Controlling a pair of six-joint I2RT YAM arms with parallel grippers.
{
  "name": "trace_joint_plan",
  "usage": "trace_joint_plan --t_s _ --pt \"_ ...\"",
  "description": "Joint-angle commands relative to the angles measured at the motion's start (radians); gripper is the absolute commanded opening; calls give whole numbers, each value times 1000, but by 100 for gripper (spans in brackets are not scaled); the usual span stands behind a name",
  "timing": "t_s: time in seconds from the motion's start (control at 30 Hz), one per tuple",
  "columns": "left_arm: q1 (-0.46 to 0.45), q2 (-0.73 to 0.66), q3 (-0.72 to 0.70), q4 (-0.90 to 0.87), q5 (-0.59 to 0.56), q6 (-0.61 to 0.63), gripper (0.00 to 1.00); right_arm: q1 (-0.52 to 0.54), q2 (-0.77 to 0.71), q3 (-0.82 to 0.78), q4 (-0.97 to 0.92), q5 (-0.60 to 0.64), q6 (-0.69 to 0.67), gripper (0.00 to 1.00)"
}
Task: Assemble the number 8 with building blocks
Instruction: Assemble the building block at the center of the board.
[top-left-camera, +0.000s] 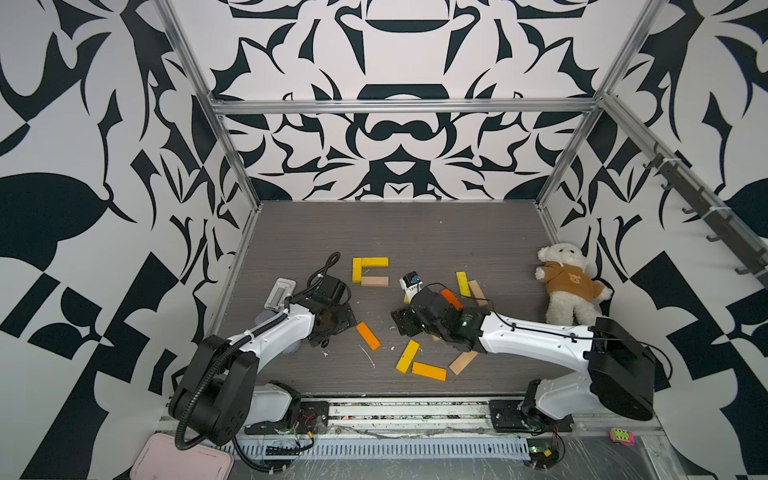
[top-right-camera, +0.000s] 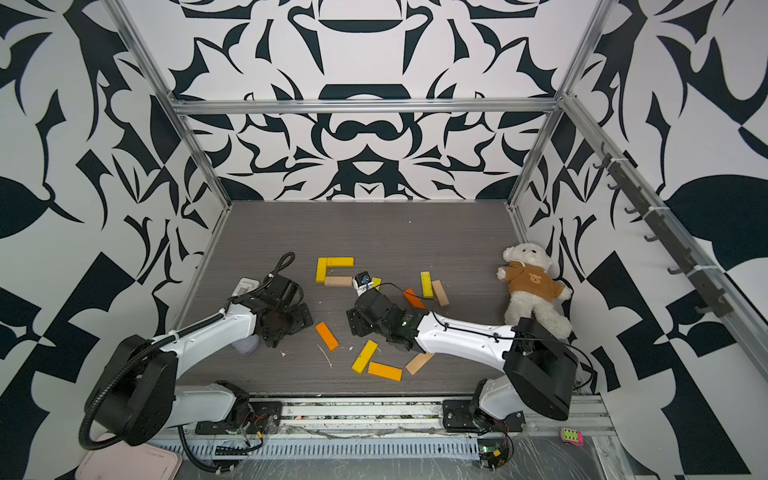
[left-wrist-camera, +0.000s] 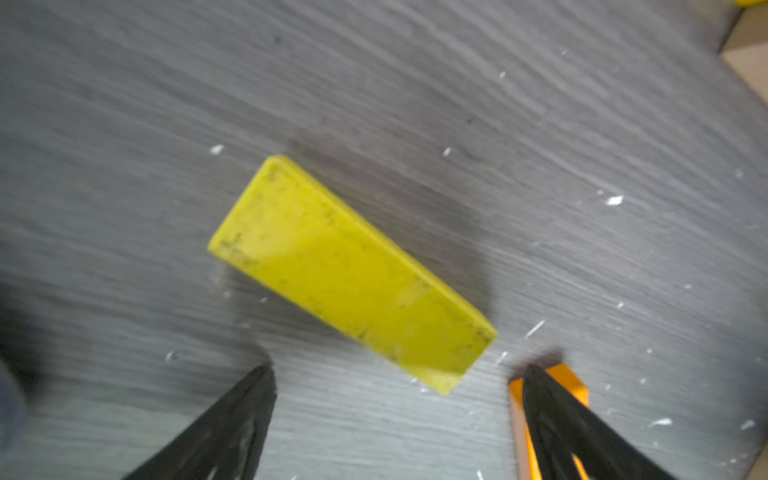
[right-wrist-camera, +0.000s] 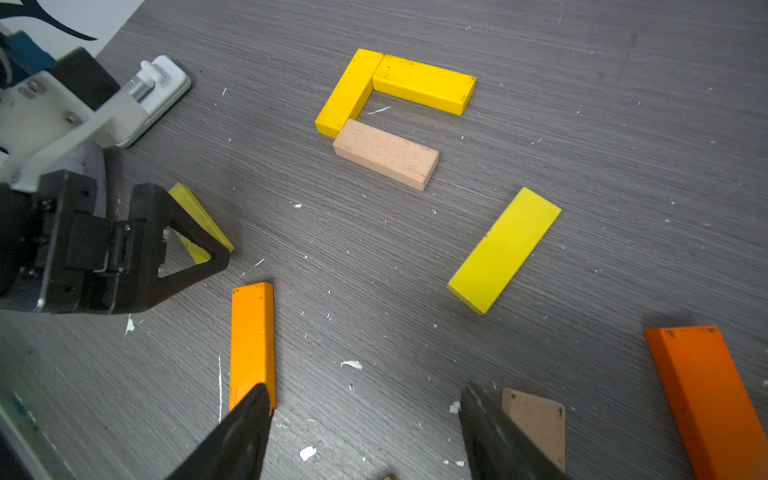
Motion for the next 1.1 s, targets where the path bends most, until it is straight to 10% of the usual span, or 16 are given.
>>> trace_joint_plan --t_s 0.0,1.07 --pt "-1 46 19 14 -13 -32 94 3 -2 6 24 33 -11 74" --pt "-44 216 126 -40 -44 301 41 2 -61 -39 5 113 -27 71"
